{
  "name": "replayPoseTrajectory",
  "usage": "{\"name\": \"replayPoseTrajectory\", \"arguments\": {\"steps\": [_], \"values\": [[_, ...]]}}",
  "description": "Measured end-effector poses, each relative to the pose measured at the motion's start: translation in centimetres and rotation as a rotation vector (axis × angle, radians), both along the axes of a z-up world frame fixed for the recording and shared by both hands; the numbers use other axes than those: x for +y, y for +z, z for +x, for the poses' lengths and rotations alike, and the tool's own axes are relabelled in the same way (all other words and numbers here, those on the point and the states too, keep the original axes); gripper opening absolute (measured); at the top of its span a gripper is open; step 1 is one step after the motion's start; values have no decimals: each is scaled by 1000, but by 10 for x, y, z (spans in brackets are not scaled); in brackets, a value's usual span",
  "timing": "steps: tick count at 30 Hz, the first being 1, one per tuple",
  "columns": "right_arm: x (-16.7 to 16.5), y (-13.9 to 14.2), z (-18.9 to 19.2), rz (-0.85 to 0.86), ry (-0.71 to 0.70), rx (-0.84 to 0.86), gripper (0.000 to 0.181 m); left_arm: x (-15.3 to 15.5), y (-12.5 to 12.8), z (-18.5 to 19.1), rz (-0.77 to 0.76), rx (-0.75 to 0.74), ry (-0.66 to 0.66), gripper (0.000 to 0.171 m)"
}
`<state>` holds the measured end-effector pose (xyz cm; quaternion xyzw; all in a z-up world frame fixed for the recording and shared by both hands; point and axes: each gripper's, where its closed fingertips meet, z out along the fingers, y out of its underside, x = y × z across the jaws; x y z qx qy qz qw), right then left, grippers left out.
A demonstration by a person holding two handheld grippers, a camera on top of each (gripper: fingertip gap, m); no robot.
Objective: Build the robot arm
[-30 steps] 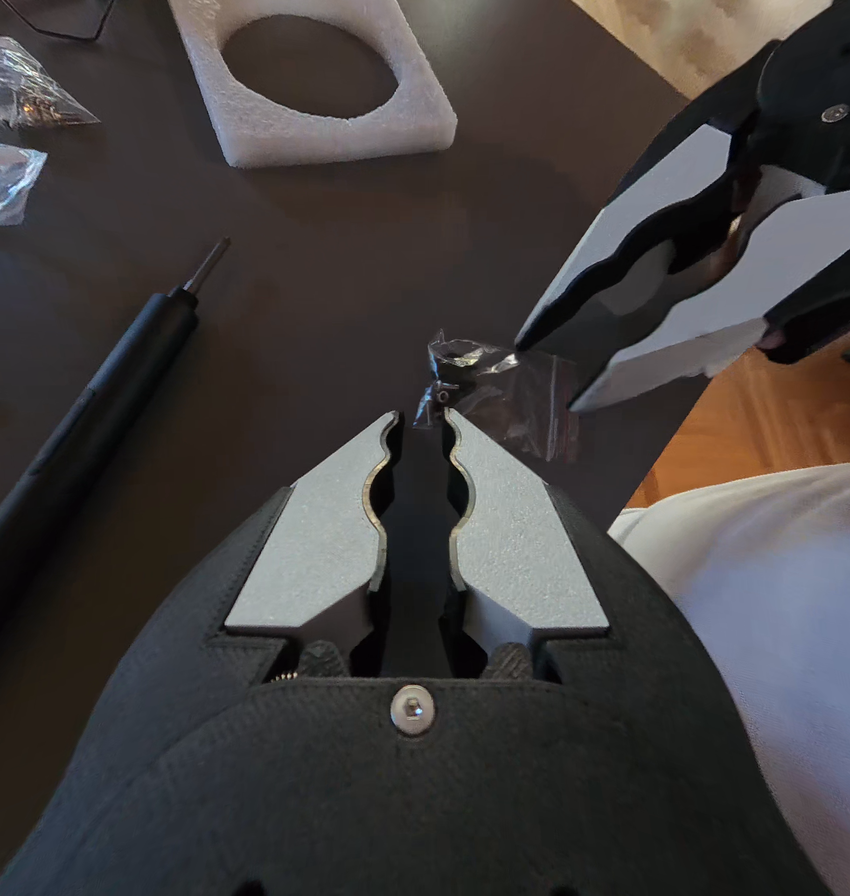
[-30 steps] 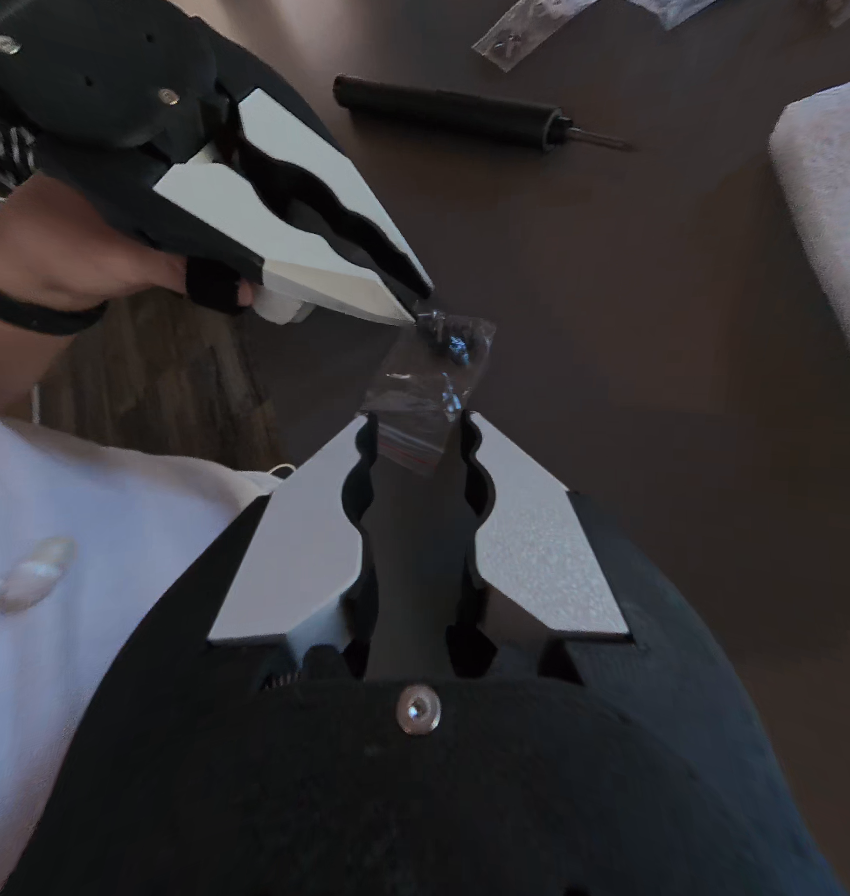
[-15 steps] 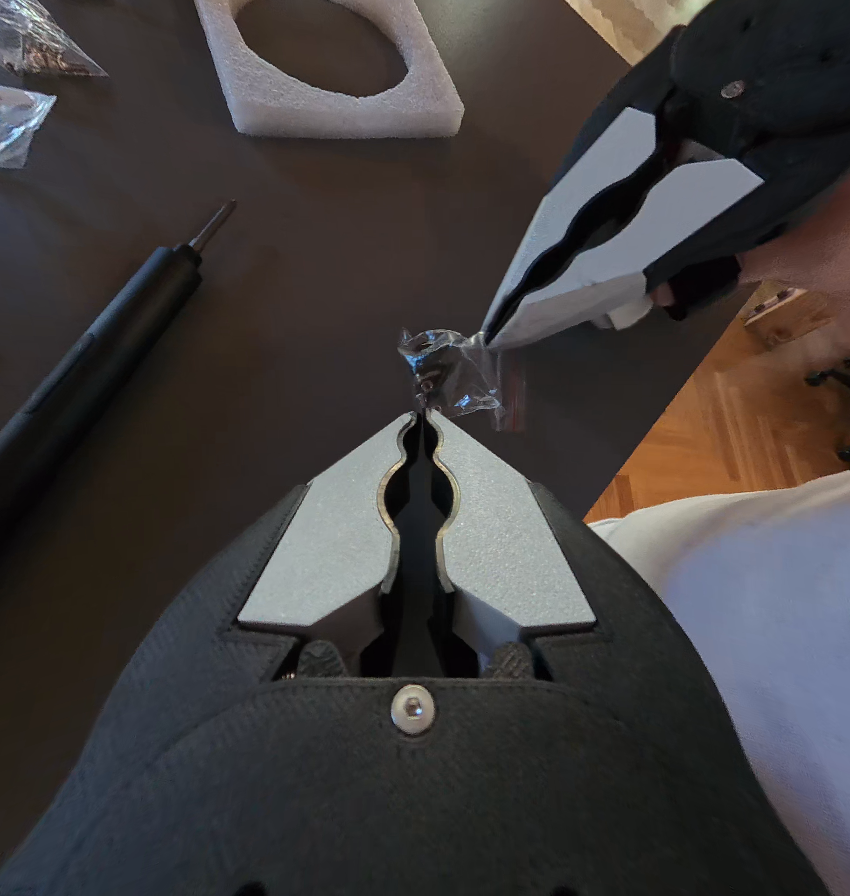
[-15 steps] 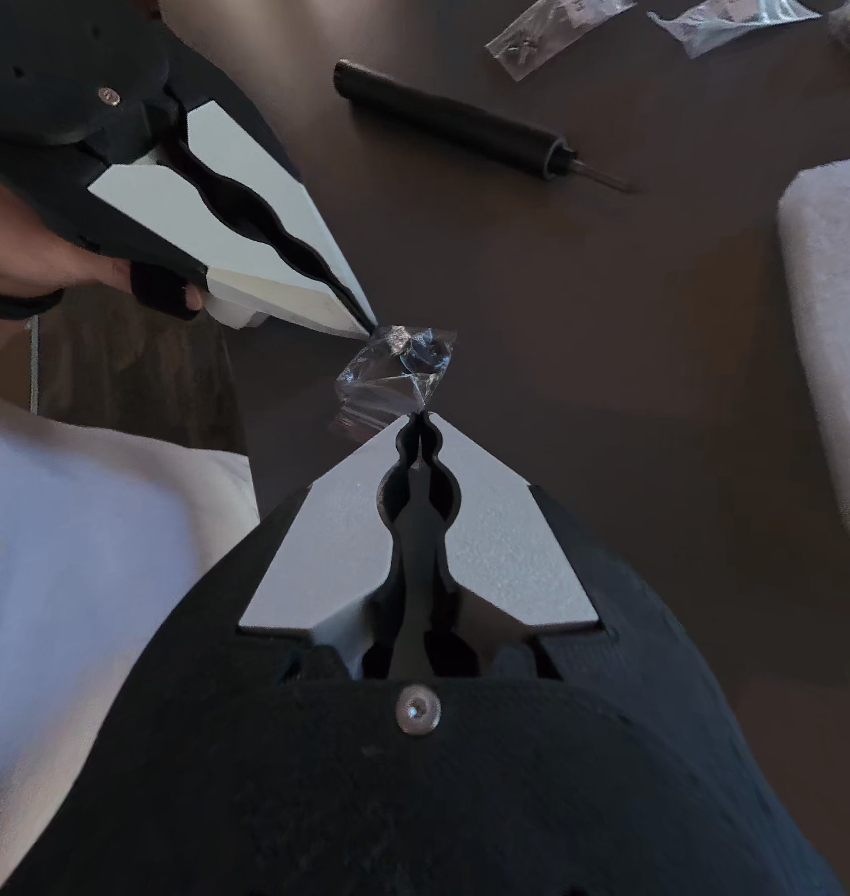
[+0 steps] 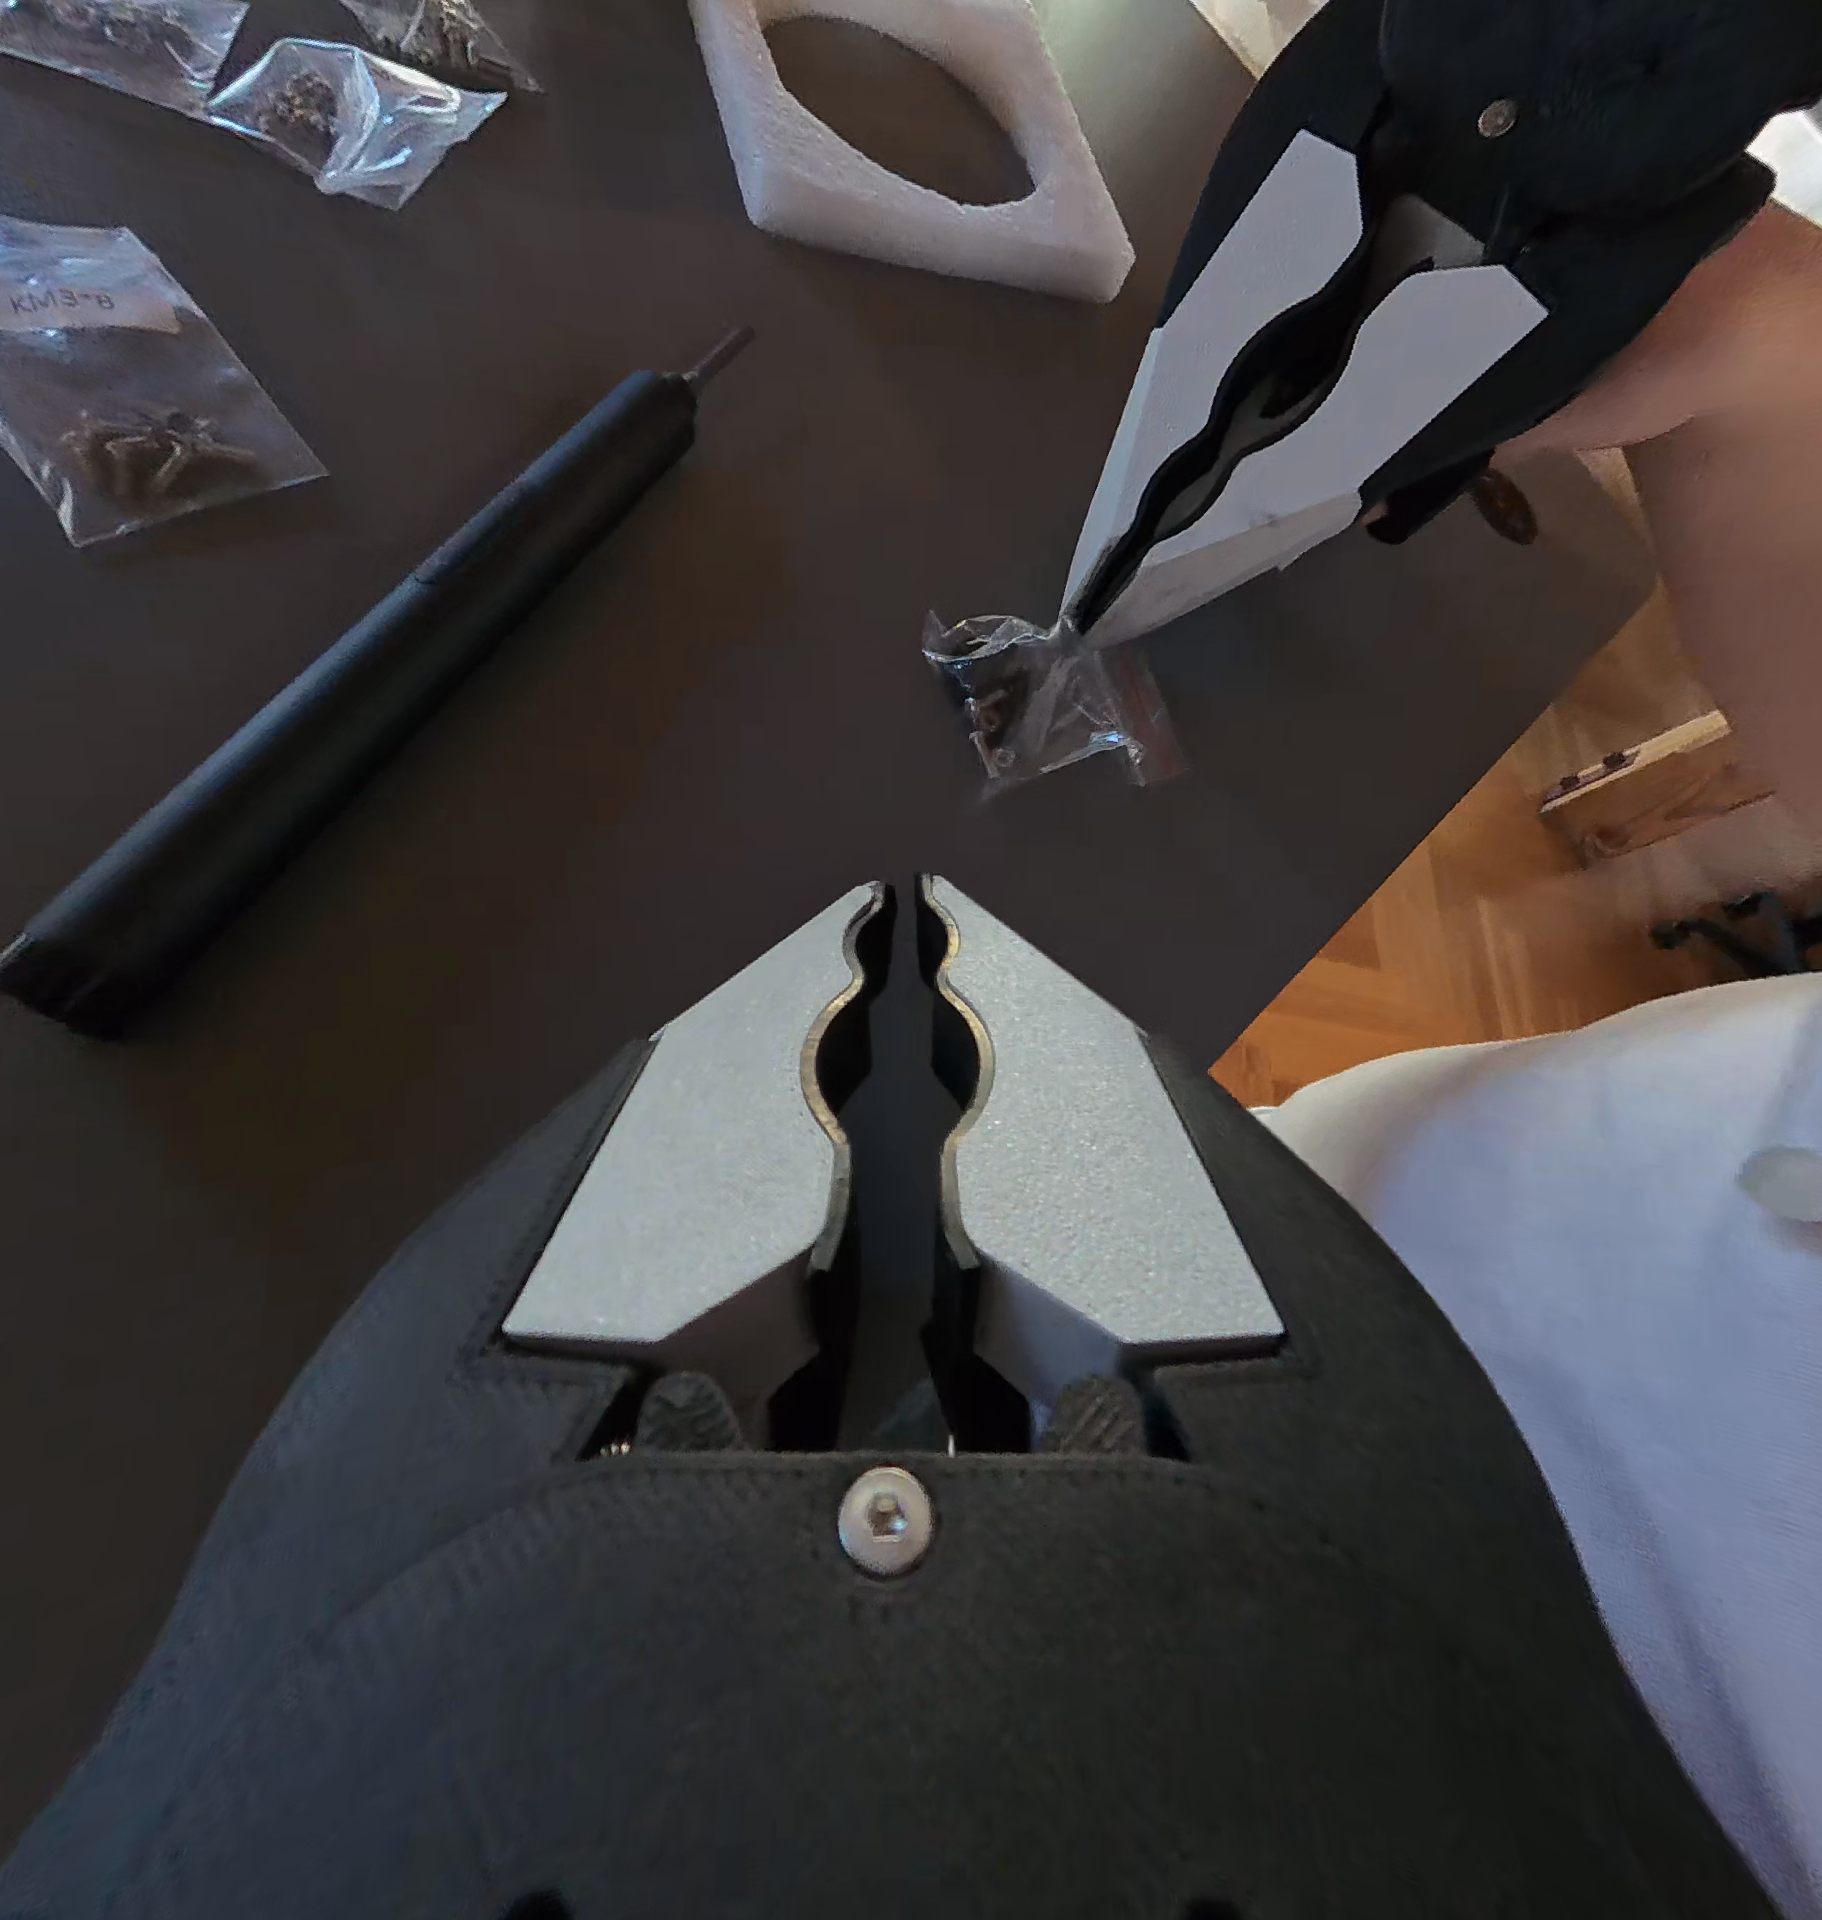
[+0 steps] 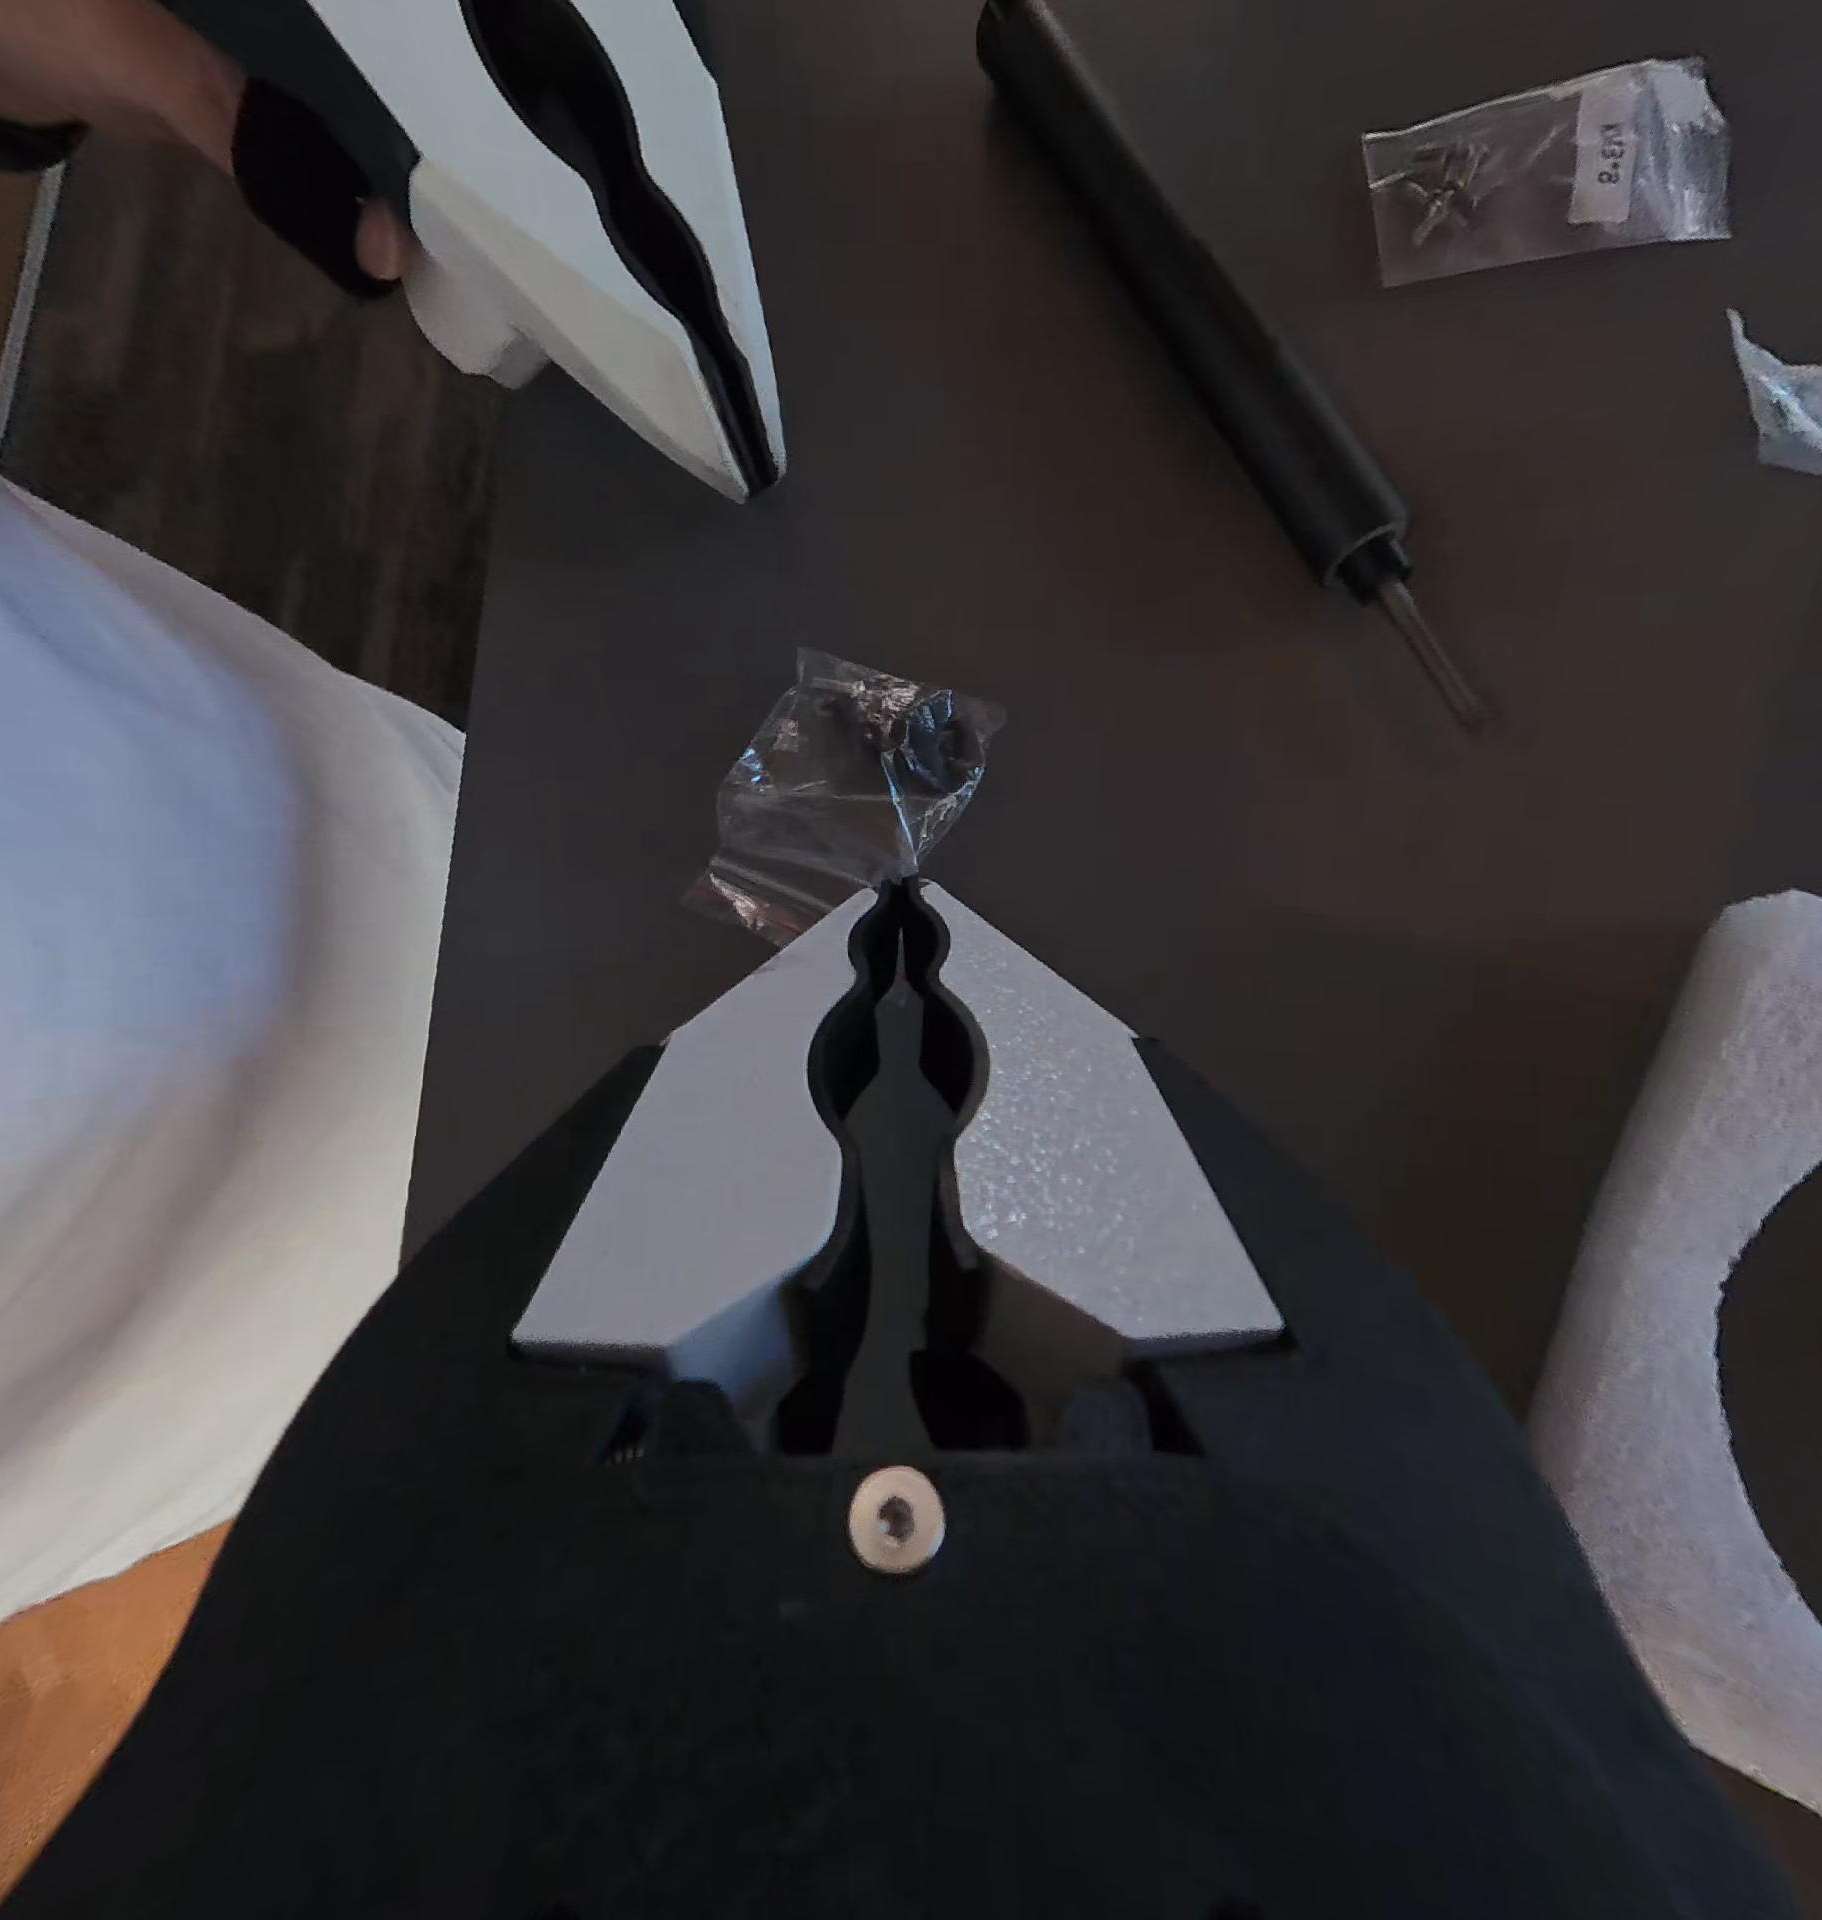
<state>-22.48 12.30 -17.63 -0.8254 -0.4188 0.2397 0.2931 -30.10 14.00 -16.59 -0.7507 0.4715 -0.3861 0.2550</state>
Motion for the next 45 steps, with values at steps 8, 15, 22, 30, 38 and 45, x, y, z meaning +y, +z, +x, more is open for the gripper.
{"name": "replayPoseTrajectory", "arguments": {"steps": [8, 15, 22, 30, 38, 45], "values": [[0, 0, -1, 50, 51, -70, 0, -3, 1, 24, -26, 22, -73, 17], [-1, 0, 0, 71, 25, -65, 0, -8, -6, 44, 46, 94, -146, 11], [3, 1, 11, 97, -3, -76, 1, -9, -8, 55, 119, 126, -233, 0], [17, 2, 39, 86, -49, 38, 21, -2, -6, 84, 56, 69, -294, 0], [36, 53, 73, 141, -199, 450, 33, 7, -6, 103, 25, 59, -415, 0], [59, 69, 117, 190, -399, 550, 63, 7, -6, 116, -1, 92, -449, 0]]}}
